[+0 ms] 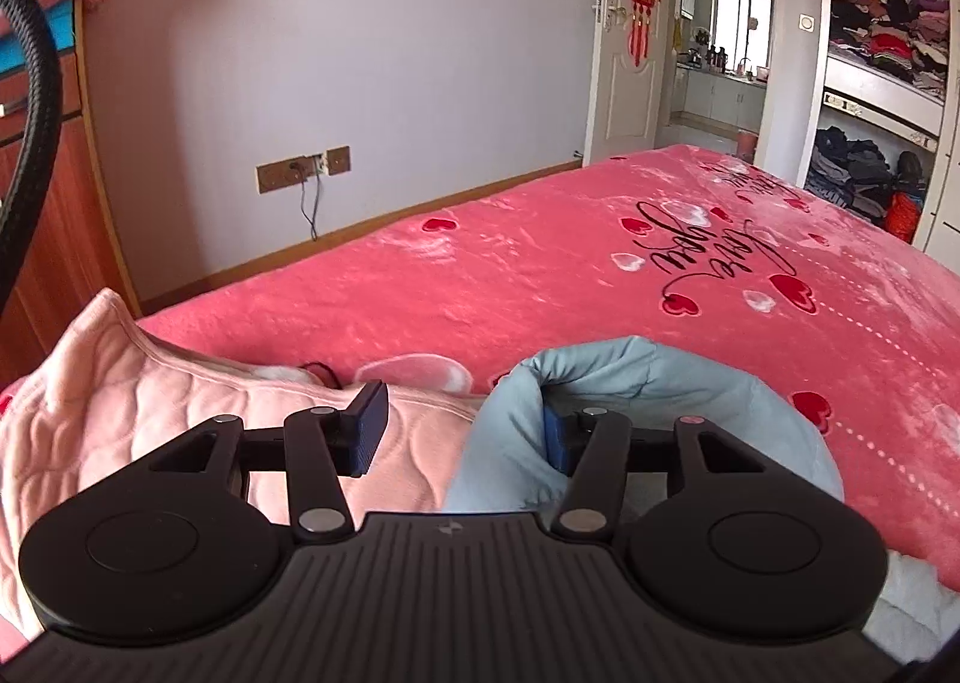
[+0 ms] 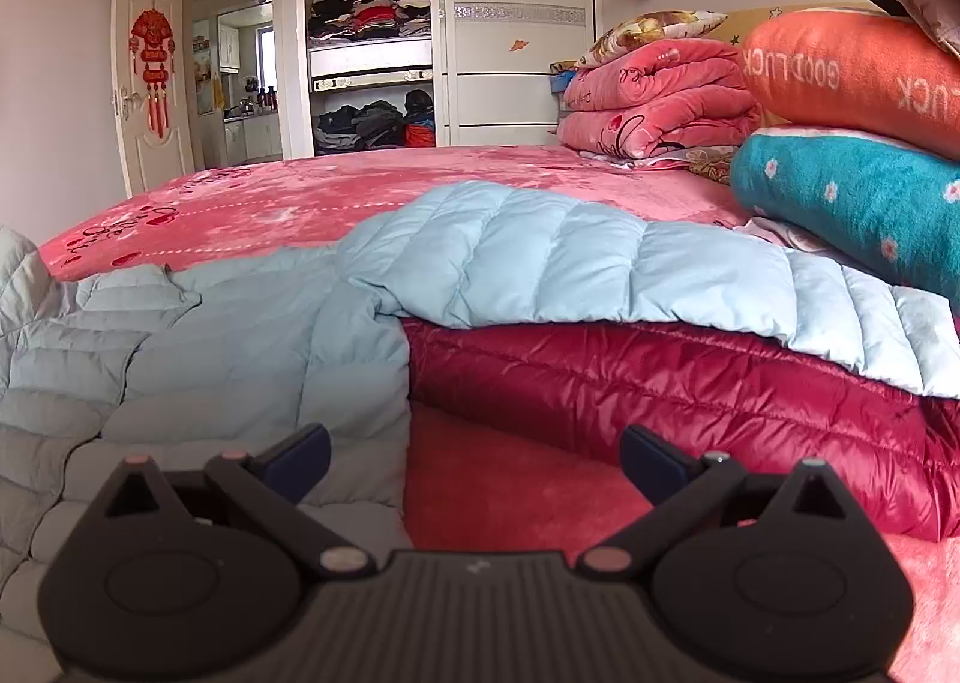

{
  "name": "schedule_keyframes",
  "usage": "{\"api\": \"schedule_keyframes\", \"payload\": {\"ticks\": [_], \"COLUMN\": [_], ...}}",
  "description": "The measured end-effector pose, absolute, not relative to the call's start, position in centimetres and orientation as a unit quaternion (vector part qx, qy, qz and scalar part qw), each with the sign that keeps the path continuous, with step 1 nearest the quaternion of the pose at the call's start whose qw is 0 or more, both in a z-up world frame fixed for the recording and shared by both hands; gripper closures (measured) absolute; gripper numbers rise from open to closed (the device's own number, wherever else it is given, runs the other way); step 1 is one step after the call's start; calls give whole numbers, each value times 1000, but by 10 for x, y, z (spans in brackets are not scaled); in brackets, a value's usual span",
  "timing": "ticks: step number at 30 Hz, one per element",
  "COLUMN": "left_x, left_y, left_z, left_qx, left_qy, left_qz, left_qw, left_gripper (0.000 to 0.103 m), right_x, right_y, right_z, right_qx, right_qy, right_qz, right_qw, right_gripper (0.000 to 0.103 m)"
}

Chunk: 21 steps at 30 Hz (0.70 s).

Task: Fold large clothes

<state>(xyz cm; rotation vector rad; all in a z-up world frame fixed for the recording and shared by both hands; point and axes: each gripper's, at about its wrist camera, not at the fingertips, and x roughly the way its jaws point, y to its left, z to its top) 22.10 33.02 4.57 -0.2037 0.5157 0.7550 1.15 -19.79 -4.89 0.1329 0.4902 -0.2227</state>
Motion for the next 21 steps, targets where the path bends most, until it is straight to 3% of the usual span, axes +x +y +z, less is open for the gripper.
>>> {"api": "schedule_keyframes", "payload": {"ticks": [12,21], "left_x": [183,181], "left_y": [371,366], "left_z": [61,84], "left_qx": [-66,-20], "left_qy": [266,266], "left_qz": [417,395], "left_qw": [867,879], "left_gripper": [0,0], "right_x": [6,10], "right_y": [-192,-191], "right_z": [-46,-52], "right_qx": [44,40], "right_qy": [236,257], "right_qz": [-105,-89], "right_qw": [965,962], "right_gripper": [1,1]}}
